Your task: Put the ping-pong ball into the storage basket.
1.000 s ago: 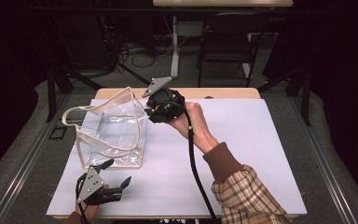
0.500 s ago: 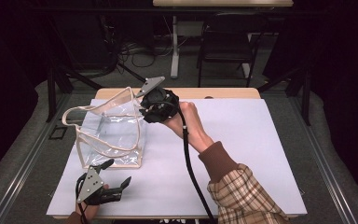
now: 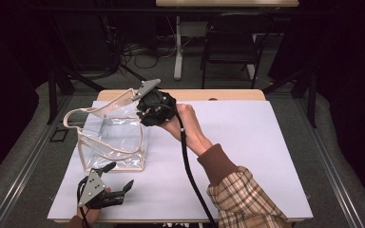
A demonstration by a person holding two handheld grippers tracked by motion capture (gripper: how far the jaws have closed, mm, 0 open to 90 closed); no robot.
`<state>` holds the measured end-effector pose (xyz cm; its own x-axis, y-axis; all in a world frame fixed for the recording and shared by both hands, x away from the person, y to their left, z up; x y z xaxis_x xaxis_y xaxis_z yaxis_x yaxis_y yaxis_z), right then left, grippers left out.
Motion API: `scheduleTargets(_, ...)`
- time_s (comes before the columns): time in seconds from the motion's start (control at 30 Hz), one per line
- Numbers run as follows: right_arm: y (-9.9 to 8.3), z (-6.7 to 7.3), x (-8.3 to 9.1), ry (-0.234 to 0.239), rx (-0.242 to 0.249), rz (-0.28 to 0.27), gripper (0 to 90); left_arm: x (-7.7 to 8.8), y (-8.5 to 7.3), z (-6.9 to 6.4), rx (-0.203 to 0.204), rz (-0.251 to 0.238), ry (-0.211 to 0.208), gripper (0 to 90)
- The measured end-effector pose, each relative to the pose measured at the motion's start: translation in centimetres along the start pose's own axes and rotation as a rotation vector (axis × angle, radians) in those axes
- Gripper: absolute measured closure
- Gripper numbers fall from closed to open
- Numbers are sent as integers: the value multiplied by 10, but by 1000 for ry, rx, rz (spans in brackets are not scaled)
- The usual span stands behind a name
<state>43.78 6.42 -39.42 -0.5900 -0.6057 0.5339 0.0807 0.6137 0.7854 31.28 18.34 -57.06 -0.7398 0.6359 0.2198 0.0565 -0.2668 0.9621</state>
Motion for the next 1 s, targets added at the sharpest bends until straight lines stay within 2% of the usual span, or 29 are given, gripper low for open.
scheduleTargets(1.0,10,18,-15,27,30,0,508,1,0,0,1,-5,-1,158)
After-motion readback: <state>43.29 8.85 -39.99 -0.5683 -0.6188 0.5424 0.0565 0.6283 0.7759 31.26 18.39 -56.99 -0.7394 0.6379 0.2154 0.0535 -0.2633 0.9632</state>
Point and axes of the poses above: each handheld gripper's, and its own axes: x roughly backward along the jaws, y roughly out of its top, z roughly to its left, the point moved 9 cm from there along -x, roughly forward along the jaws, and after that the axes turned 5 degrees about -z, right-handed, at the moved point
